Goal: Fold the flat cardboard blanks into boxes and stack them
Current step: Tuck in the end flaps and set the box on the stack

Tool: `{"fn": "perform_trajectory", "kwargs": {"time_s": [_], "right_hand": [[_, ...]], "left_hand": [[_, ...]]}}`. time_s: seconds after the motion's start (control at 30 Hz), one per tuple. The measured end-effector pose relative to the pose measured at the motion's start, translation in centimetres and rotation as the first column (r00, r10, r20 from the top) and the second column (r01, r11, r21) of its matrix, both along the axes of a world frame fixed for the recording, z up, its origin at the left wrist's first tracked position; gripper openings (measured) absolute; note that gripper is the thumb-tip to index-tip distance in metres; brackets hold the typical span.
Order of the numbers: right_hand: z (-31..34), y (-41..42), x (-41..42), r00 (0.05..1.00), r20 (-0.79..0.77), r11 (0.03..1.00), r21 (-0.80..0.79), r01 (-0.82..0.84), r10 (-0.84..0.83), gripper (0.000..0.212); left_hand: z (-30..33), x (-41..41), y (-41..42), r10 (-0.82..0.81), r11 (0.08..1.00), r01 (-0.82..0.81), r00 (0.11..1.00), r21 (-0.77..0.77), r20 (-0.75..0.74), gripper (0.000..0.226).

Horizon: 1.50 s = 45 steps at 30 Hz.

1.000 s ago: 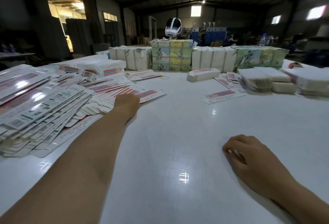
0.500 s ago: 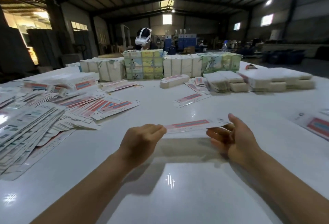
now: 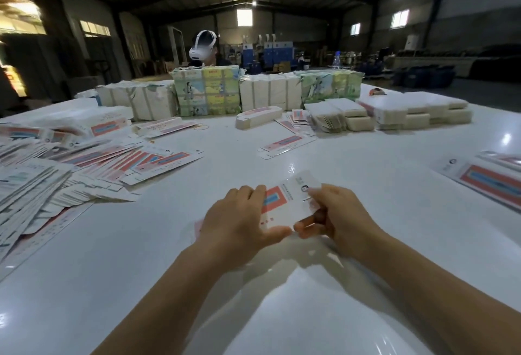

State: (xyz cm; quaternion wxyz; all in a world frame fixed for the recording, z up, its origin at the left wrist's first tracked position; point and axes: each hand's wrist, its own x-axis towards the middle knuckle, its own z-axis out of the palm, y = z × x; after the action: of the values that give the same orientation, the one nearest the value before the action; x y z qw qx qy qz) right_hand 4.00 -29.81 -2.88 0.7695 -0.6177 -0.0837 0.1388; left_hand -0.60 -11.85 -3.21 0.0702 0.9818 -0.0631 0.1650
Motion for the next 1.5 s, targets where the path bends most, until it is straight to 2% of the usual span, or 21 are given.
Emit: {"fn": "perform_trajectory", "kwargs": {"time_s": [0.1,0.17,0.23,0.3,0.4,0.47,0.5,0.53,0.57,0.6,0.63,0.67,0.73,0.77,0.83,0.97,1.07,1.17,1.27,1.4,1.5], "right_hand": [[0.6,-1.0,0.4,0.995,-0.005,0.991,0.08,0.103,-0.103,0.032],[0.8,-2.1,0.6,0.974,0.211,0.996,-0.031,0.087,-0.078,0.057],[0.8,-2.5,0.0,0.868,0.482,0.961,-0.277,0.017,0.124,0.071],[0.9,-2.3,-0.5,0.757,0.594,0.915,-0.403,-0.012,0.272,0.067],[1.0,-2.1,-1.0,0.653,0.706,0.897,-0.432,0.089,0.275,0.041],[0.8,-2.1,-1.2,0.672,0.684,0.89,-0.449,0.081,0.284,0.02],[0.7,-2.0,-1.3,0.699,0.661,0.889,-0.451,0.078,0.274,0.015],[0.5,-1.8,-1.2,0.73,0.638,0.894,-0.44,0.084,0.245,0.016],[0.5,-1.7,-1.2,0.768,0.606,0.904,-0.419,0.089,0.206,0.021],[0.5,-1.6,-1.2,0.806,0.569,0.917,-0.388,0.089,0.163,0.024],[0.7,-1.5,-1.3,0.838,0.53,0.929,-0.36,0.084,0.13,0.026],[0.8,-1.6,-1.2,0.862,0.496,0.94,-0.334,0.075,0.107,0.025],[0.9,-1.7,-1.2,0.893,0.439,0.952,-0.302,0.042,0.1,0.023],[0.9,-1.8,-1.2,0.904,0.413,0.955,-0.296,0.019,0.11,0.022],[0.9,-1.9,-1.1,0.925,0.357,0.962,-0.271,-0.034,0.133,0.021],[1.0,-2.0,-0.9,0.967,0.171,0.979,-0.111,-0.17,0.187,0.015],[1.0,-2.3,-0.8,0.968,0.064,0.97,-0.043,-0.239,0.241,0.02],[1.1,-2.6,-0.7,0.955,0.102,0.957,-0.116,-0.267,0.278,0.017],[1.1,-2.6,-0.9,0.942,0.151,0.942,-0.206,-0.267,0.3,0.021],[0.9,-2.4,-1.2,0.944,0.188,0.931,-0.3,-0.208,0.272,0.011],[0.7,-2.4,-1.0,0.955,0.185,0.9,-0.415,-0.136,0.23,0.004]], "left_hand": [[1.0,-0.6,0.9,-0.038,0.999,0.038,0.996,-0.009,-0.08,0.086],[2.0,-1.0,1.4,-0.065,0.997,0.055,0.98,-0.058,-0.189,0.094],[2.8,-1.3,1.6,-0.11,0.992,0.089,0.963,-0.093,-0.247,0.098],[3.4,-1.8,1.7,-0.161,0.978,0.115,0.947,-0.172,-0.278,0.096],[4.3,-2.3,2.4,-0.291,0.936,0.192,0.894,-0.294,-0.34,0.083],[4.9,-2.6,2.7,-0.349,0.914,0.222,0.856,-0.34,-0.38,0.073],[5.1,-2.7,2.7,-0.329,0.912,0.206,0.884,-0.354,-0.332,0.067],[5.2,-2.7,2.8,-0.256,0.922,0.168,0.94,-0.348,-0.226,0.06],[5.1,-2.7,2.7,-0.15,0.953,0.13,0.987,-0.273,-0.053,0.055],[5.0,-2.7,2.4,-0.079,0.987,0.096,0.988,-0.125,0.132,0.051],[4.7,-2.6,2.0,-0.074,0.997,0.072,0.968,0.017,0.239,0.054],[4.1,-2.5,1.7,-0.1,0.991,0.075,0.965,0.11,0.242,0.064],[2.9,-2.2,0.8,-0.108,0.974,0.091,0.991,0.209,0.074,0.092],[2.2,-1.8,0.4,-0.089,0.969,0.082,0.996,0.231,0.023,0.102],[1.3,-1.4,-0.1,-0.073,0.971,0.064,0.997,0.231,0.034,0.11],[1.0,-1.1,-0.4,-0.184,0.983,0.178,0.958,0.046,0.22,0.091],[1.1,-1.4,-0.5,-0.235,0.971,0.236,0.923,0.036,0.306,0.088],[1.2,-1.7,-1.1,-0.262,0.965,0.244,0.906,0.095,0.332,0.088],[1.3,-1.7,-1.2,-0.265,0.961,0.229,0.922,0.152,0.281,0.089],[1.7,-2.0,-1.3,-0.257,0.955,0.218,0.947,0.204,0.193,0.09],[2.0,-2.3,-1.7,-0.253,0.951,0.214,0.954,0.225,0.161,0.077]]}}
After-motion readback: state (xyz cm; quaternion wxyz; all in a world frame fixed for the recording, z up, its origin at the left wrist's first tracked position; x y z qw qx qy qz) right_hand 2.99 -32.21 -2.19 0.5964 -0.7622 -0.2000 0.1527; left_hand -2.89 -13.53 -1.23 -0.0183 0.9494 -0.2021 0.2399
